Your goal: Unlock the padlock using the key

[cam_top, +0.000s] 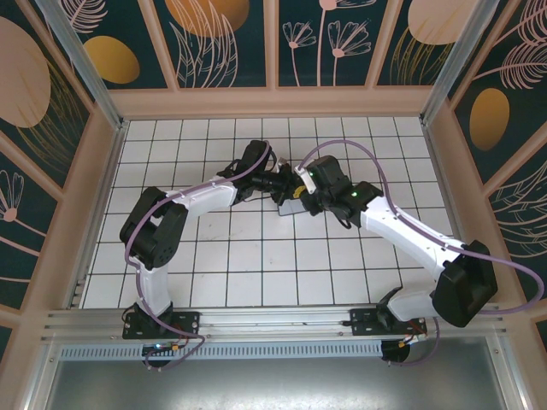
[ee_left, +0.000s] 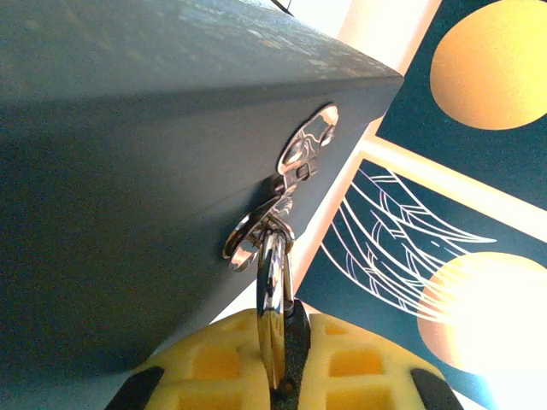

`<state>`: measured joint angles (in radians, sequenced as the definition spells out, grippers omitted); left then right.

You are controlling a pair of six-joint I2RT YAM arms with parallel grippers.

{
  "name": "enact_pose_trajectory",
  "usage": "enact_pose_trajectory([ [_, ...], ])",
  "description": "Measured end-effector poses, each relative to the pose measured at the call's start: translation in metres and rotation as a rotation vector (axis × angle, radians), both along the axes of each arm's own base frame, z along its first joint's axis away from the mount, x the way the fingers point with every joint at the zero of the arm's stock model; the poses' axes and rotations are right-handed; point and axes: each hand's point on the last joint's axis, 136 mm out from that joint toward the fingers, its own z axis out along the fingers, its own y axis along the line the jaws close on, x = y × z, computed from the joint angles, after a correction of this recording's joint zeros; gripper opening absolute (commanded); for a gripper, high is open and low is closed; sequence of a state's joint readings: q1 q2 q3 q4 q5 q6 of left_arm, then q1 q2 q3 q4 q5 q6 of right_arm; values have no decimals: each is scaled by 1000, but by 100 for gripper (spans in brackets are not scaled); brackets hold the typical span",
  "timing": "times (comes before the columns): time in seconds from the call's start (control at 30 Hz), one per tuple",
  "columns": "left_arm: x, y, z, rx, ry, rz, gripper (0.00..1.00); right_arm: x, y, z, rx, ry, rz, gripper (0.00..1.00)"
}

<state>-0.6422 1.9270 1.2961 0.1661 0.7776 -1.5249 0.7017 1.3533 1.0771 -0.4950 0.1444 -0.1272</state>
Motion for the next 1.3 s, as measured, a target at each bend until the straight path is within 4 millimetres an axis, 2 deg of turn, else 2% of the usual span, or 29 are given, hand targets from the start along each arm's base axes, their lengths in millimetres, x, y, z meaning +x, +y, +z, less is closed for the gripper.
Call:
enact_pose_trajectory([
  [0.17,2,0,0,1,9,12,0,2,1,2,1,-16,-9,6],
  [0.37,3,1,0,0,16,22,0,5,1,3,39,-7,-52,4],
  [0.8,5,2,1,-5,19,24,0,6,3,2,108,31,-82,19],
  [1.03,7,4,0,0,20,36,0,8,4,-1,87,15,-81,5],
  [1.3,10,6,-2,4,20,48,0,11,6,-2,96,12,-94,0],
])
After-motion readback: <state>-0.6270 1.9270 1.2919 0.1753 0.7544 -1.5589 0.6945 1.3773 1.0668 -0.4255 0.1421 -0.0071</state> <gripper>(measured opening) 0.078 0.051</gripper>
